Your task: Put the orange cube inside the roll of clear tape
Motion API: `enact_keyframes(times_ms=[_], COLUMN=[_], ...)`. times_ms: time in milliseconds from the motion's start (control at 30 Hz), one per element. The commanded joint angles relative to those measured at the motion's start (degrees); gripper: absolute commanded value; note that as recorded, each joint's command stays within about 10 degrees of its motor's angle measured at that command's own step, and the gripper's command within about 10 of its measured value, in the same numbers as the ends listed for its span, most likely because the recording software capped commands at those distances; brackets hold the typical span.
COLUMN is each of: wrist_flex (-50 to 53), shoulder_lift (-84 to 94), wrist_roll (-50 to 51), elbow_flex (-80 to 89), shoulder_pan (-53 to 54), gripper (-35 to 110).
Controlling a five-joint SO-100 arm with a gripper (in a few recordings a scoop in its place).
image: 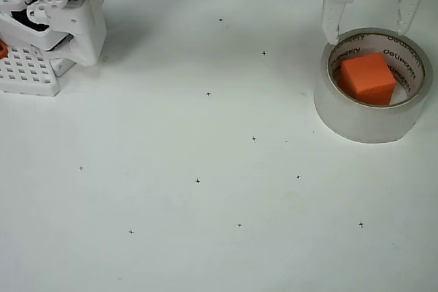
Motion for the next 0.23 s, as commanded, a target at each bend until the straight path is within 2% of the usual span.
enact_keyframes(times_ms=[0, 200], wrist_flex=[0.44, 2.46], shoulder_lift=[3.25, 6.06], wrist_roll=[-0.7, -0.62], elbow_flex=[-4.39, -3.87], shoulder_pan=[0.09, 0.53], gripper=[35, 35])
